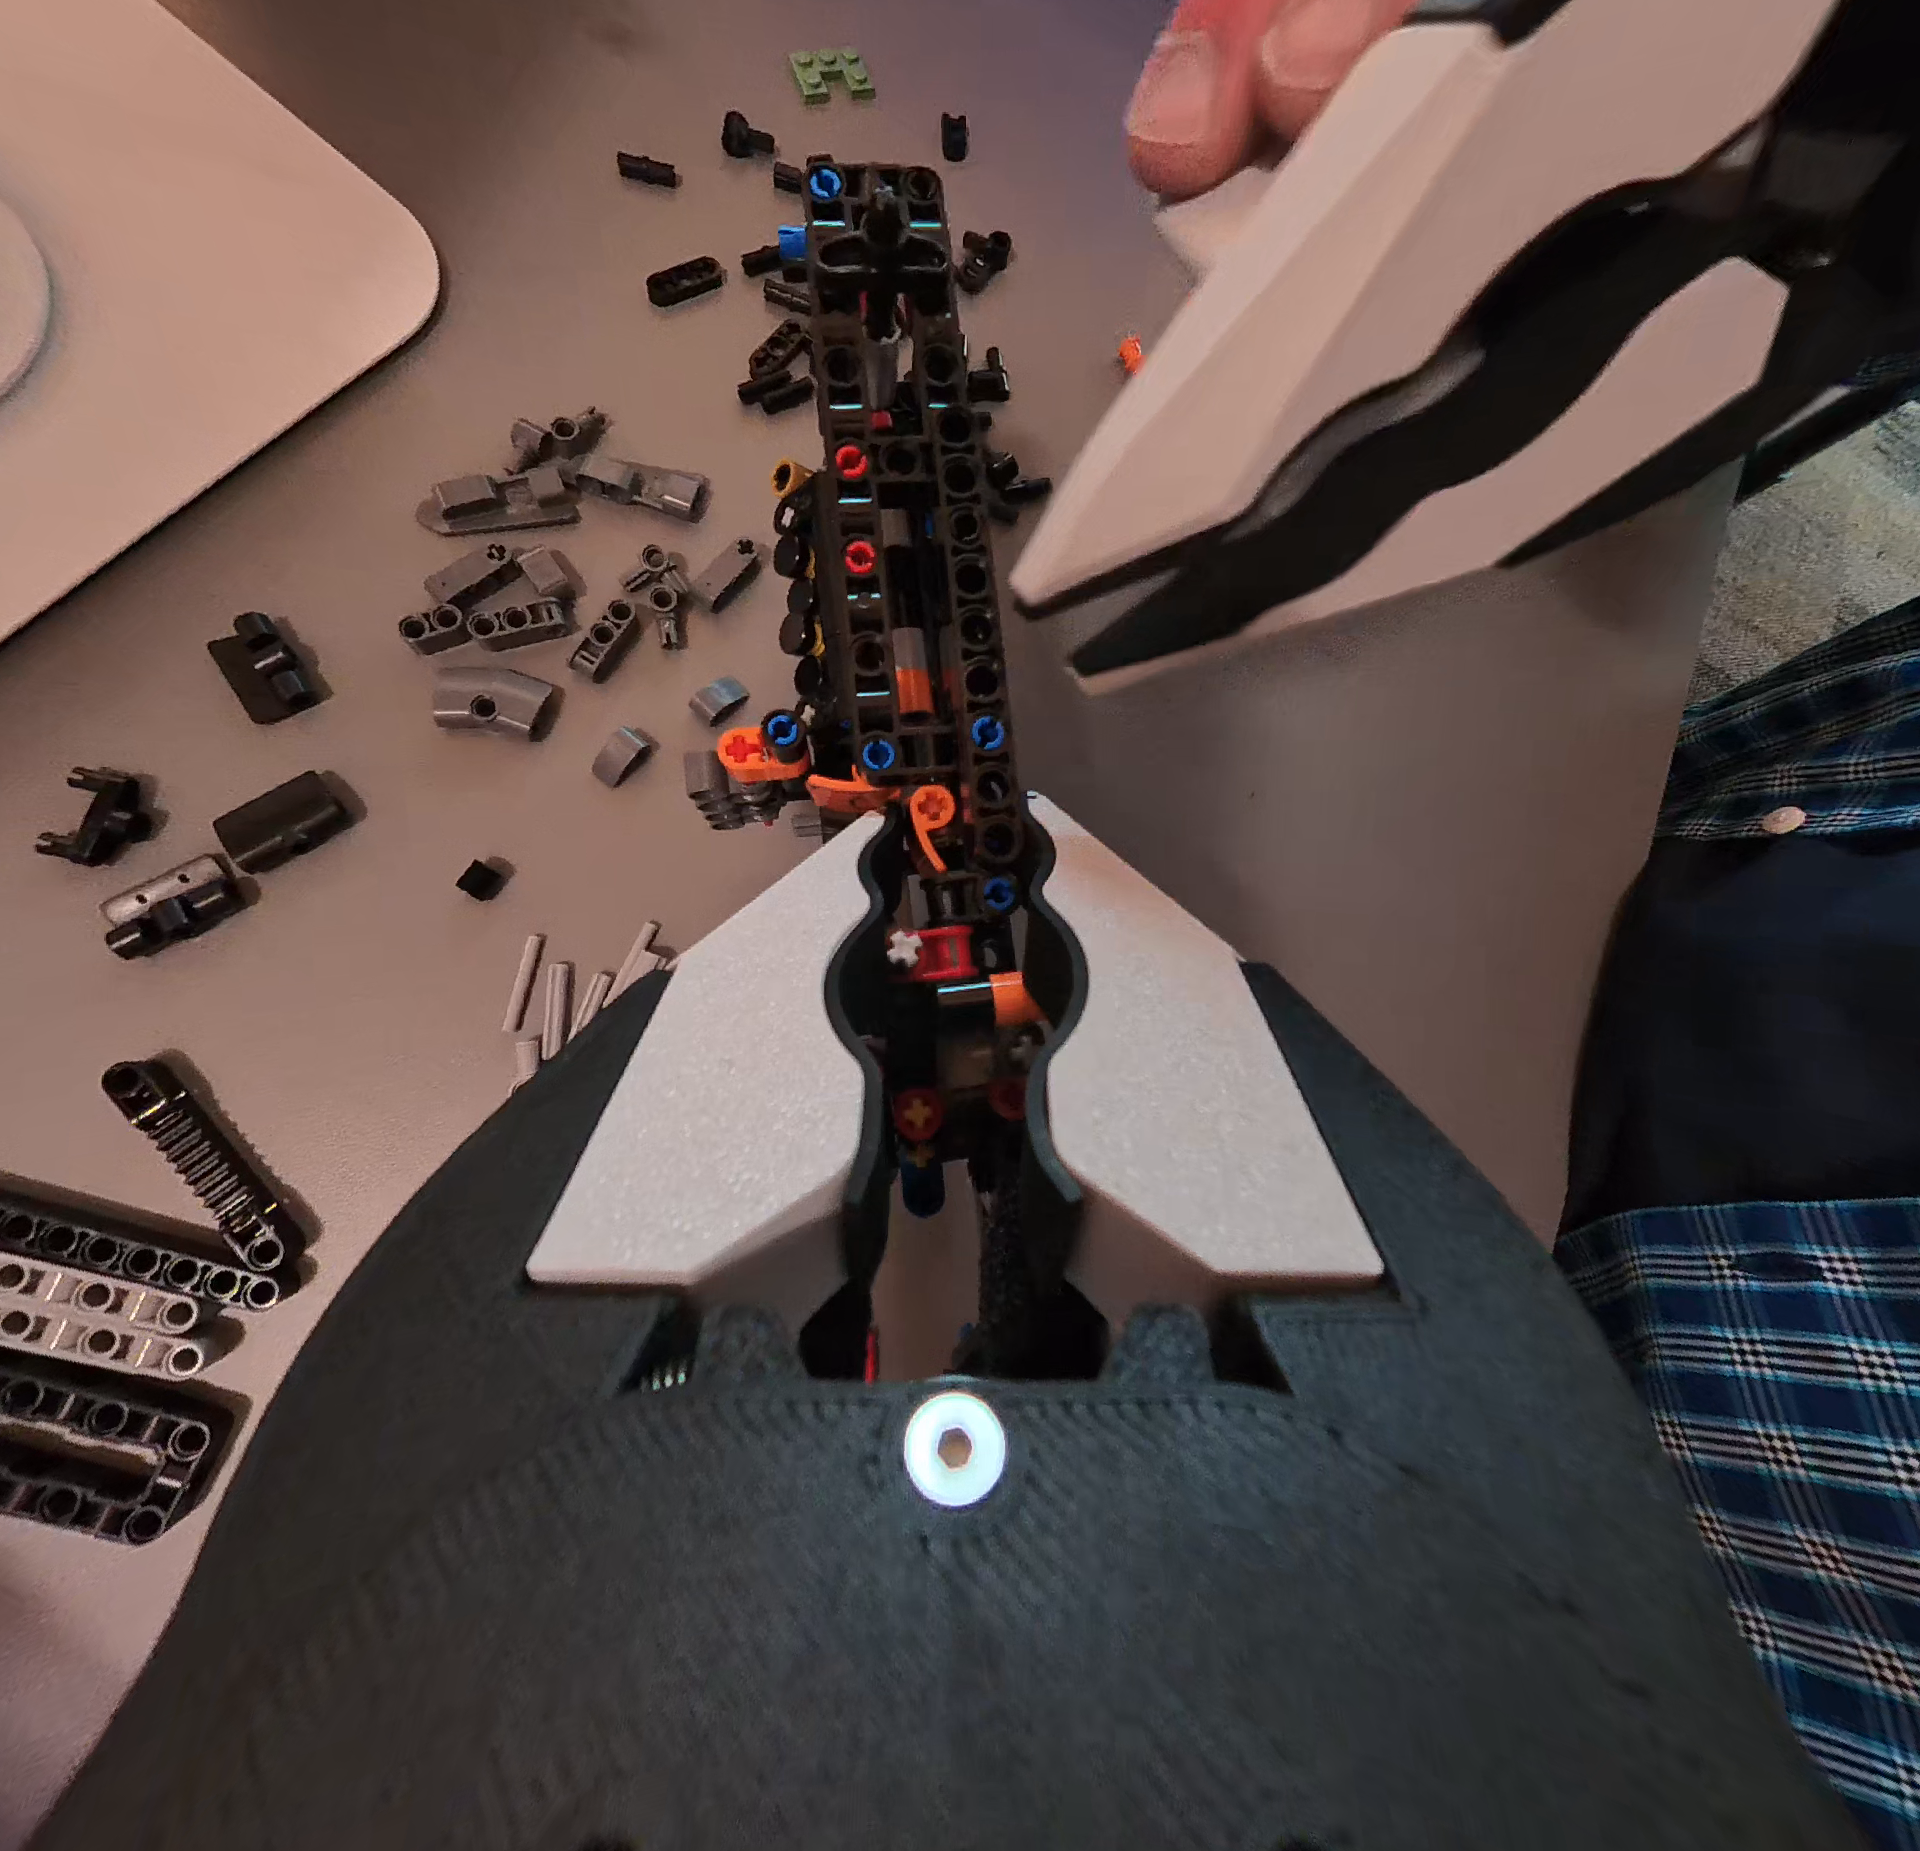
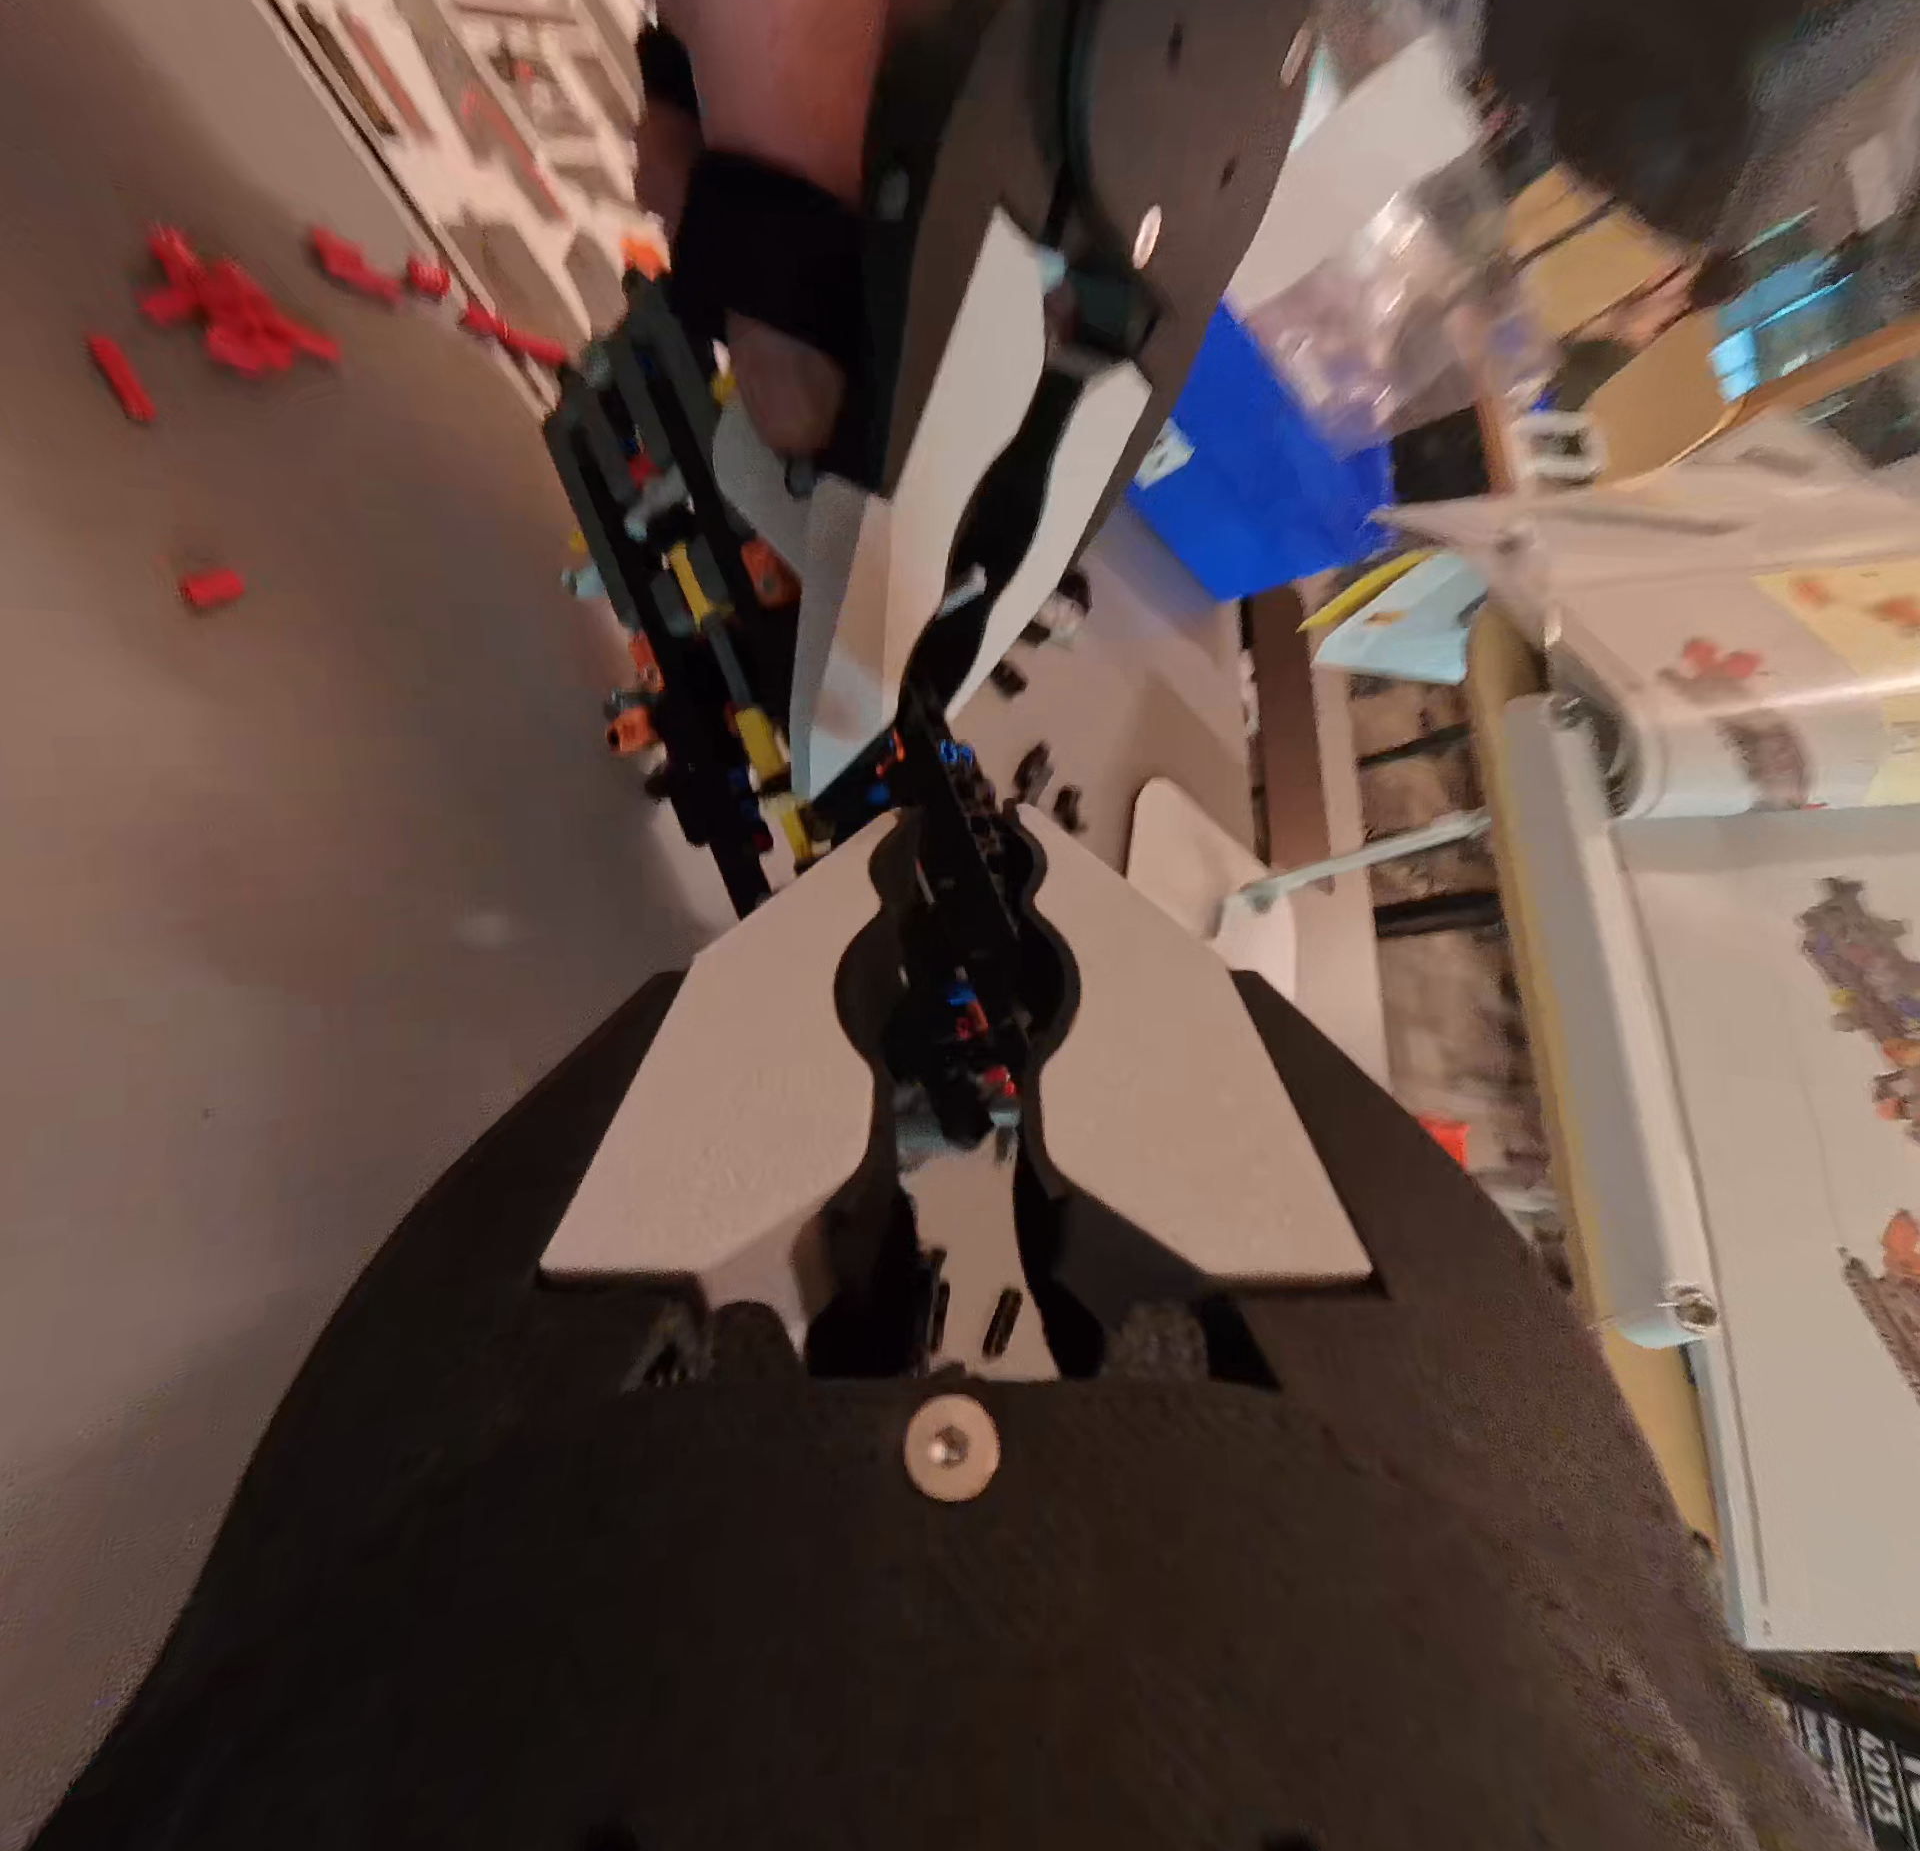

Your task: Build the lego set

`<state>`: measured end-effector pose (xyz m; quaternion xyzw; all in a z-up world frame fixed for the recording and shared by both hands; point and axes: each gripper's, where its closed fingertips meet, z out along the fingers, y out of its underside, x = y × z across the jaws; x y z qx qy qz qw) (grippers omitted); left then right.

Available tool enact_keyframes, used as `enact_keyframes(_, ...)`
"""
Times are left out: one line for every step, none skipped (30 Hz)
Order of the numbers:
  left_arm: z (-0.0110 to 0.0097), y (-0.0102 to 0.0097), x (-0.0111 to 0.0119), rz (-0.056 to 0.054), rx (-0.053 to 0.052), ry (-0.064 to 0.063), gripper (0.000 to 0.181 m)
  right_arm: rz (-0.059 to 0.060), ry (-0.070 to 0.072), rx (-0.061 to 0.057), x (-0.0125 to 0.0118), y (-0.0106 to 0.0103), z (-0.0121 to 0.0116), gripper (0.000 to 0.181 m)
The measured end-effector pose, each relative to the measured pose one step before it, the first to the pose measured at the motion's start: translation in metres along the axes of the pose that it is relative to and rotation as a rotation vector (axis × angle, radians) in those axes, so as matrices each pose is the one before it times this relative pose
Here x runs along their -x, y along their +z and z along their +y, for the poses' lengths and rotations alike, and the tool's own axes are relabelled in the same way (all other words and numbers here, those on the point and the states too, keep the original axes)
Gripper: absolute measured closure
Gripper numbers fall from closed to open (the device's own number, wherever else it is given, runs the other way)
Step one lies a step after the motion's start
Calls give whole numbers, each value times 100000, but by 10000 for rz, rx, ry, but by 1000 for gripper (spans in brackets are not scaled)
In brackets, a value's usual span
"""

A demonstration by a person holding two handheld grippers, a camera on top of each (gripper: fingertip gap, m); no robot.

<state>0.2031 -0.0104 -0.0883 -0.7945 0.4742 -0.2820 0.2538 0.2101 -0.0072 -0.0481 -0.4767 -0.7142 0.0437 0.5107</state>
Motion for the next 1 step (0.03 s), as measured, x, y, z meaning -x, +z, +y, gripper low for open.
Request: enact_keyframes(-9,44,-45,-21,33,41,162,-361,31,377,111,326,711,163)
